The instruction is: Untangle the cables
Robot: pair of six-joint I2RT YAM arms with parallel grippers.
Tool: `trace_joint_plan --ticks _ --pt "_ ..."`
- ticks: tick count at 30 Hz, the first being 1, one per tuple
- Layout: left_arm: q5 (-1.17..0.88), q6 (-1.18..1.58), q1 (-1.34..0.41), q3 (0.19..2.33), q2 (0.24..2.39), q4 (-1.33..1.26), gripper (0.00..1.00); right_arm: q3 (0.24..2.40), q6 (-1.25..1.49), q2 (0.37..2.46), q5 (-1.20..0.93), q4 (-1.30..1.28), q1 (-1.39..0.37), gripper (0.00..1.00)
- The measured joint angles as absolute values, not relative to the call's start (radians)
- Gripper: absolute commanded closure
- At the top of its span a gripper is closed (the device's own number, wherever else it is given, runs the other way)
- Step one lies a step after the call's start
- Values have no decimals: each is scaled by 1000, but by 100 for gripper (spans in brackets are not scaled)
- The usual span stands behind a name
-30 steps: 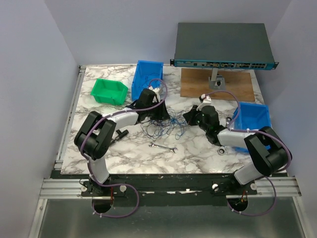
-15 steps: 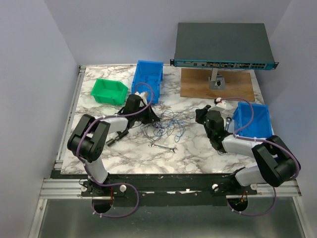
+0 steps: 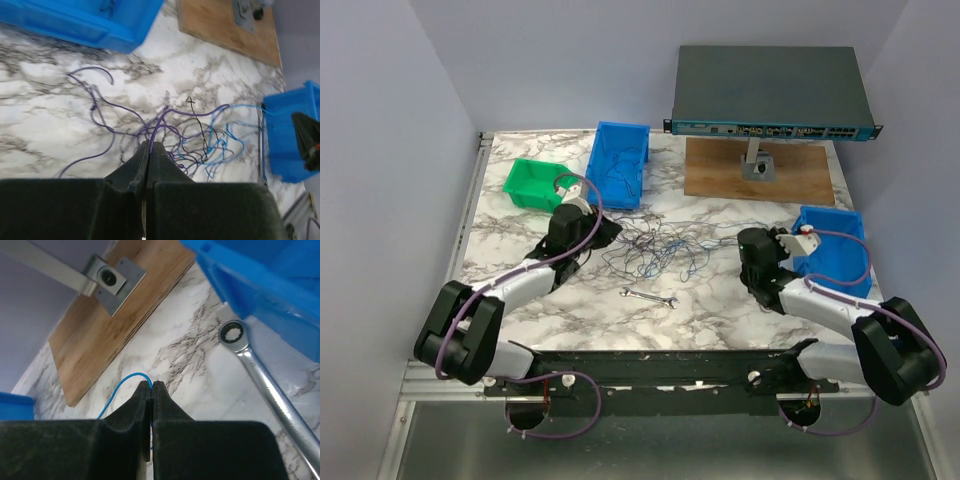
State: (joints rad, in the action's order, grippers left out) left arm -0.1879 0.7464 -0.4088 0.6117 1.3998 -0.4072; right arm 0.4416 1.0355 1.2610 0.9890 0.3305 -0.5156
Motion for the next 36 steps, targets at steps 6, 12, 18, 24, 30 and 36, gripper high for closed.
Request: trace_joint_plan --ticks 6,12,18,24,30,36 --pt "37 787 -410 556 1296 -371 100 414 1165 1179 1093 229 -516 99" --pt "283 841 -417 469 1160 -332 100 425 1380 1158 1174 17 -516 99" --pt "310 807 -436 454 1131 -373 100 448 1281 1161 1158 19 -516 87" --pt "94 686 -474 546 1223 -419 100 342 728 1154 693 546 -516 9" --pt "-39 608 -520 557 1226 -494 100 355 463 1293 236 778 -535 11" --pt "-120 578 -521 557 1226 -542 100 460 289 1448 -36 844 -673 14"
